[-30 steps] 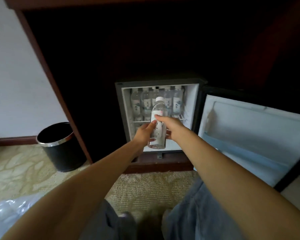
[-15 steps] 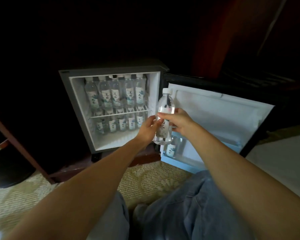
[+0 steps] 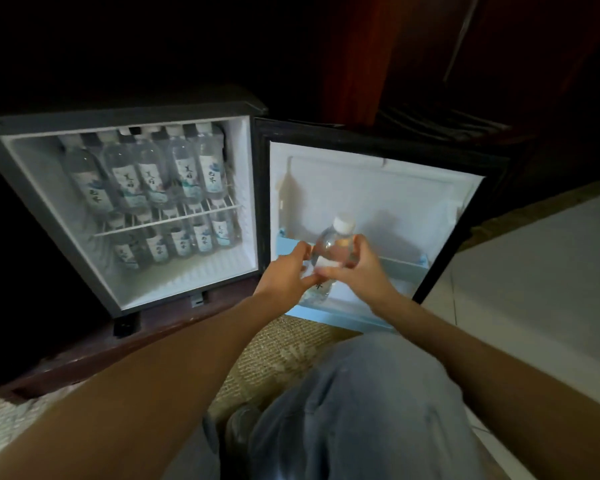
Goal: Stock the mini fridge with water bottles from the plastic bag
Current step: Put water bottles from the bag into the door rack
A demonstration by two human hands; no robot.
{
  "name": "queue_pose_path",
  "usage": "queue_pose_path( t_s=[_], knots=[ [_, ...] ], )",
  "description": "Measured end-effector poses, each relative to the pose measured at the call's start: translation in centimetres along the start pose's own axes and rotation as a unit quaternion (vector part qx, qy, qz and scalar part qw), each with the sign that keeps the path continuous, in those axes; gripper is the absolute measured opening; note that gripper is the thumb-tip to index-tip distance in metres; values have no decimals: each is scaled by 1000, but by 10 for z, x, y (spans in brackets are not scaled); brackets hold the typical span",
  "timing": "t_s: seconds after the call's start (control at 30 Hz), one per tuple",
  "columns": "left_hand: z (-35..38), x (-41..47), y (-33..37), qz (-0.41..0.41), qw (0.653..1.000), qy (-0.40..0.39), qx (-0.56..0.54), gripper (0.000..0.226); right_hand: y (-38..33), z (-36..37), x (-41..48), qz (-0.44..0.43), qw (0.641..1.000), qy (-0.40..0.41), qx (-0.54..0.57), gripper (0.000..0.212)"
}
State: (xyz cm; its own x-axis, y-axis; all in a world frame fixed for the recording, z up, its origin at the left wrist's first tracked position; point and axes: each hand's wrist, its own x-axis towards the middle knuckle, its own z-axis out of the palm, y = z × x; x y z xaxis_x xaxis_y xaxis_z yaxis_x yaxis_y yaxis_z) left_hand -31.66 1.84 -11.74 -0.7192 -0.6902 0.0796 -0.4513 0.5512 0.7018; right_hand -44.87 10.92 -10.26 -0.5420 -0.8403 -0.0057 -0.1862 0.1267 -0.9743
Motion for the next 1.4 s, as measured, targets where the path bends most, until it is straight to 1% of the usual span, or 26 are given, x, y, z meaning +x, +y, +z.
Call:
queue_pose_path(
  t_s=[0.1, 0.2, 0.33, 0.4, 0.5, 0.6, 0.73, 0.8, 0.87, 0.93, 1.0, 1.07, 1.17, 1.23, 1.3, 1.4],
  knots=[
    [11, -1, -12, -3, 994, -13, 108, 39, 31, 16, -14, -22, 999, 42, 1, 62],
    [21, 0, -23, 7, 992, -12, 126, 40, 49, 31, -14, -33, 995, 89, 0, 64],
    [34, 7, -38, 20, 988, 1, 153, 43, 70, 40, -9, -37, 993, 109, -36, 62],
    [43, 12, -45, 25, 988, 21, 151, 41, 80, 40, -5, -45, 991, 126, -27, 61],
    [59, 17, -54, 12, 995, 48, 82, 36, 93, 38, 5, -45, 988, 147, -12, 61],
    [77, 19, -64, -13, 998, 53, 30, 28, 108, 36, 14, -24, 991, 129, -5, 65],
    [96, 20, -74, -34, 998, 60, 8, 20, 128, 33, 24, 3, 994, 110, -14, 64],
    [103, 21, -78, -46, 997, 63, -7, 22, 135, 31, 28, 22, 995, 97, -24, 64],
    [108, 20, -79, -60, 995, 70, -22, 25, 139, 29, 33, 38, 995, 82, -32, 69],
    [109, 20, -82, -75, 993, 87, -29, 25, 141, 30, 41, 52, 997, 48, -41, 74],
    [107, 20, -85, -95, 990, 98, -31, 26, 141, 31, 50, 77, 996, 12, -52, 72],
    [102, 21, -88, -111, 988, 100, -24, 23, 139, 33, 56, 101, 993, -2, -61, 71],
    [99, 20, -90, -120, 988, 92, 6, 13, 139, 37, 57, 101, 993, 12, -57, 67],
    [104, 17, -85, -114, 991, 76, -3, 15, 139, 41, 54, 84, 994, 42, -59, 57],
    [110, 15, -80, -96, 994, 56, -20, 16, 138, 42, 53, 79, 991, 67, -84, 51],
    [110, 14, -77, -84, 995, 42, -25, 18, 134, 39, 55, 103, 984, 59, -136, 58]
  ],
)
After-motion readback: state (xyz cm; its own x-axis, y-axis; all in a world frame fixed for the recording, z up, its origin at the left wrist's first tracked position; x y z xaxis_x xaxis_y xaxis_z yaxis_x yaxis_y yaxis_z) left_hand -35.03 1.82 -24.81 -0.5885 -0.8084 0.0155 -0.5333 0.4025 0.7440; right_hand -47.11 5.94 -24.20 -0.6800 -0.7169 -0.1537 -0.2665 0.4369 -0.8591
